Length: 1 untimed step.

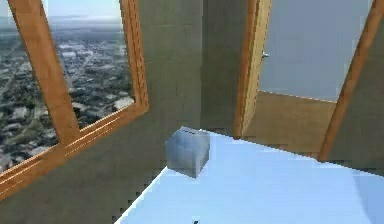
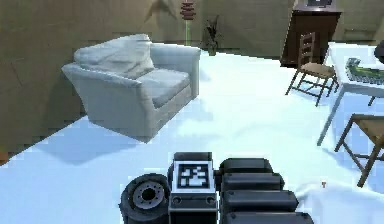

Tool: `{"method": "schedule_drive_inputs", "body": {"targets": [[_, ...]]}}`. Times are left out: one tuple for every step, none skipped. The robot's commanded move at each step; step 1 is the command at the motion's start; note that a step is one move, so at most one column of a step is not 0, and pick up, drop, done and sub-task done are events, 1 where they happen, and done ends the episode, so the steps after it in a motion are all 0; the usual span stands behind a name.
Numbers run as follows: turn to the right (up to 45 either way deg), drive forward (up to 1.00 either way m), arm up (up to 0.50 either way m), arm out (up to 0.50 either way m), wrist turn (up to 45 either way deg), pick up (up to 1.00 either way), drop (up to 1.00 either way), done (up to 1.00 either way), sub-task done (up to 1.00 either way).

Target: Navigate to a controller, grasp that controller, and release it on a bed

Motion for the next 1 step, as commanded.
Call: {"method": "schedule_drive_inputs", "body": {"targets": [[45.0,0.00,0.00,0.00,0.0,0.00,0.00,0.00,0.00]]}}
